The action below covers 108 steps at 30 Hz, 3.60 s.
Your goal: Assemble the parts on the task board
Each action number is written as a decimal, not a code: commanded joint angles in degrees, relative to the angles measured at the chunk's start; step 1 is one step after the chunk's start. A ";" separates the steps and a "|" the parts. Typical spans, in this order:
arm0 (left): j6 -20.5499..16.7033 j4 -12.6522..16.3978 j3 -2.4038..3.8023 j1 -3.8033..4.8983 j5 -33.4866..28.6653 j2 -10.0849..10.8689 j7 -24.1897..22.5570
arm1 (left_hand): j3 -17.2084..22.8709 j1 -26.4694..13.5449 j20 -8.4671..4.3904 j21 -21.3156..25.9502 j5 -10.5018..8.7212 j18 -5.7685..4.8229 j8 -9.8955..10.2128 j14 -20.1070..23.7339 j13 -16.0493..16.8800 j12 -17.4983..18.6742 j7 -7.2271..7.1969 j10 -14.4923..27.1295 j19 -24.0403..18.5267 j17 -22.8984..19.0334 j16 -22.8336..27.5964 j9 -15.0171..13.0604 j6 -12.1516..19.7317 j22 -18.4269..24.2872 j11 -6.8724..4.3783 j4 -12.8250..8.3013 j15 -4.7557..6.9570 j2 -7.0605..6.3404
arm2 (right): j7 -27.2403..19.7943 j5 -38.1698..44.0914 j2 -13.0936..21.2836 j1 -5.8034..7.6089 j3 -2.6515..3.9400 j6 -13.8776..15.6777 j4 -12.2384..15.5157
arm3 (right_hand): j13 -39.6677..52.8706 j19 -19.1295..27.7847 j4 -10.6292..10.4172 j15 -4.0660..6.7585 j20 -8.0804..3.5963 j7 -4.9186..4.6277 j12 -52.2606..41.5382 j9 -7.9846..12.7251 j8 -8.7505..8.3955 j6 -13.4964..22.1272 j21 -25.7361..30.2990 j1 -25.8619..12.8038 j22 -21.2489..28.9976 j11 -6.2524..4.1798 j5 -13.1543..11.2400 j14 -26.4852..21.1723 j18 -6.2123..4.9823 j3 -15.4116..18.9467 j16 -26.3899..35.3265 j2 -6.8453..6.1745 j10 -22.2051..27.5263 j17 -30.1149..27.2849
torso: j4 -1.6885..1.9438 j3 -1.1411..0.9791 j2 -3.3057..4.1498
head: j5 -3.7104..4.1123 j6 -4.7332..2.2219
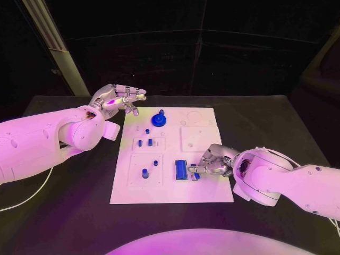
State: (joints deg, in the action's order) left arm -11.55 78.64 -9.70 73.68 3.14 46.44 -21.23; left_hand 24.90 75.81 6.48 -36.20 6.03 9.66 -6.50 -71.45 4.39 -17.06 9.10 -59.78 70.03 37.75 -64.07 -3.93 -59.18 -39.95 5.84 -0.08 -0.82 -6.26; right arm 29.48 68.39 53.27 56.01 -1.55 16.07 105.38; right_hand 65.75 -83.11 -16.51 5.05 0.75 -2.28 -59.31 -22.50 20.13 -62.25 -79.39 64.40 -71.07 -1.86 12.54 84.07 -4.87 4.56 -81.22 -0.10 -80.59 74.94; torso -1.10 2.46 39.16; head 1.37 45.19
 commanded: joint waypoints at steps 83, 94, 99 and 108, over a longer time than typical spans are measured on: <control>-0.20 -11.19 0.04 -0.60 -13.69 -6.11 -6.04 | -9.93 1.07 8.12 28.50 0.32 0.99 2.58 14.81 -0.83 9.66 0.38 0.07 -21.95 -29.69 50.40 0.18 2.33 22.60 3.52 4.14 -7.05 1.59 | -57.24 -57.22 -12.91 5.53 2.48 0.20 -36.74 | -57.34 22.12 17.15 -10.20 11.01 -9.03 55.64 13.42 -16.46 11.02 69.27 13.70 65.83 10.39 -4.55 -21.67 -5.73 8.69 43.95 8.55 21.10 -2.52 | 0.23 0.83 -2.68 | 0.06 -13.08; -4.52 -7.99 1.39 -2.49 -10.79 -5.54 -4.66 | -17.07 -35.74 1.12 32.15 -6.03 -3.79 6.50 41.89 -4.39 17.06 -4.05 28.71 -44.90 -33.71 57.24 3.93 29.62 31.12 -1.01 0.08 -3.24 6.26 | -55.14 -56.85 -12.31 5.22 2.27 5.96 -33.14 | -65.75 50.21 16.51 -5.05 5.20 -3.64 59.31 18.19 -20.13 35.27 74.32 -23.70 71.07 6.14 -8.36 -50.29 -1.32 2.38 62.86 4.75 49.20 -36.82 | 0.60 -0.58 -5.05 | -0.52 -11.96; -11.18 -3.40 3.36 -5.11 -8.98 -4.64 -5.59 | -18.56 -43.22 -0.28 36.20 -6.03 -4.40 6.50 47.41 -4.39 17.06 -5.00 34.50 -49.59 -37.75 58.52 3.93 35.14 32.78 -5.84 0.08 0.82 6.26 | -56.38 -60.33 -11.18 4.89 2.05 12.62 -27.80 | -65.75 56.32 16.51 -5.05 4.10 -2.54 59.31 22.50 -20.13 40.29 75.26 -31.27 71.07 1.86 -12.54 -56.59 -0.32 1.08 66.27 0.10 55.02 -43.91 | 0.97 -1.98 -7.23 | -1.16 -11.11; -26.38 7.05 7.86 -11.08 -4.83 -2.58 -7.70 | -20.38 -53.07 -2.18 36.20 -6.03 -9.66 6.50 54.69 -4.39 17.06 -9.10 42.16 -55.78 -37.75 64.07 3.93 42.40 34.93 -5.84 0.08 0.82 6.26 | -58.73 -66.89 -9.07 4.29 1.64 25.16 -17.73 | -65.75 64.39 16.51 -5.05 -0.75 2.28 59.31 22.50 -20.13 46.80 79.39 -41.24 71.07 1.86 -12.54 -64.87 0.54 -0.50 70.77 0.10 62.75 -53.26 | 1.10 -2.46 -7.98 | -1.37 -10.81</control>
State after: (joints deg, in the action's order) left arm -29.11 84.81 -2.02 62.78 -5.04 43.68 -26.54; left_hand 6.21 30.83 5.87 -0.81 0.44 4.28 -0.44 -22.73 0.16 -0.70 1.54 -23.87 19.31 0.63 -4.76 -0.14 -22.73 -6.80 1.31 0.05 -0.64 -0.09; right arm -26.90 5.79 44.01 60.24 0.09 33.69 86.92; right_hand 0.39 -25.31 0.10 -0.12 3.06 -2.82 -0.42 -0.74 0.44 -20.83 -1.49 31.34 -0.16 0.76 0.82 26.00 -6.01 5.55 -14.15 1.12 -24.13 29.33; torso -0.06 0.22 31.53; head 0.02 34.36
